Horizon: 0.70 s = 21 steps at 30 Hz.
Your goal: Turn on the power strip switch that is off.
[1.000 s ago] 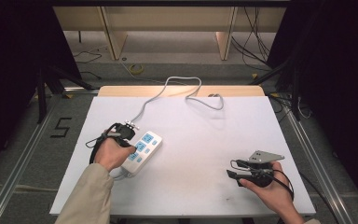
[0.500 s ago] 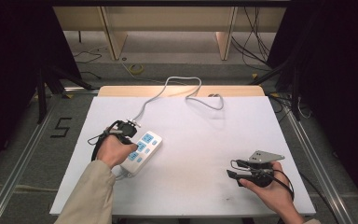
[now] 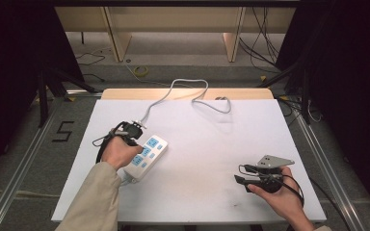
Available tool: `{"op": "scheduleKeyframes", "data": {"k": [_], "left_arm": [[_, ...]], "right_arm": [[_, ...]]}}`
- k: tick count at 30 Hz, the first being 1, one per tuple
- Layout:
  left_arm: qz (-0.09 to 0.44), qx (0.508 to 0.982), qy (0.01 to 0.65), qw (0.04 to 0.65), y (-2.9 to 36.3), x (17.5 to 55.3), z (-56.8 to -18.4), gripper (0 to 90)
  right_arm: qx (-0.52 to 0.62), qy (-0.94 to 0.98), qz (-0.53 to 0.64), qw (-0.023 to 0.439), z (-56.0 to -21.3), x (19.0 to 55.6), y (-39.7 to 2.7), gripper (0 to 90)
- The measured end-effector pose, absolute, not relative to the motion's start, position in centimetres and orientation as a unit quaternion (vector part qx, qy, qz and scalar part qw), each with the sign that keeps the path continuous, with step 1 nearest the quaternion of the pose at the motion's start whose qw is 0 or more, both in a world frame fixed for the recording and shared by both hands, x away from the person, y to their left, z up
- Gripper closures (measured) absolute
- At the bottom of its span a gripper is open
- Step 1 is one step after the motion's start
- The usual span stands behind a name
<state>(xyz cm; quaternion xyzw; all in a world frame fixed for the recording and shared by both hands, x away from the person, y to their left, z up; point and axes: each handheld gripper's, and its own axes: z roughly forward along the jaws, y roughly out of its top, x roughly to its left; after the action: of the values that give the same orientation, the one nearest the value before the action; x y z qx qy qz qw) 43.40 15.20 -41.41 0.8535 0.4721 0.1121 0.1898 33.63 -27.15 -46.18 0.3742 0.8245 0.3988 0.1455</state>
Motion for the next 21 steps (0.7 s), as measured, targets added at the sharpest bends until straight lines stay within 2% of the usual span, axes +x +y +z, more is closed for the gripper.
{"op": "scheduleKeyframes", "data": {"k": [21], "left_arm": [[0.112, 0.854, 0.473, 0.183, 14.7, 44.5, -41.4, 89.9]], "right_arm": [[0.376, 0.824, 0.399, 0.145, -46.2, 33.6, -27.2, 42.3]]}}
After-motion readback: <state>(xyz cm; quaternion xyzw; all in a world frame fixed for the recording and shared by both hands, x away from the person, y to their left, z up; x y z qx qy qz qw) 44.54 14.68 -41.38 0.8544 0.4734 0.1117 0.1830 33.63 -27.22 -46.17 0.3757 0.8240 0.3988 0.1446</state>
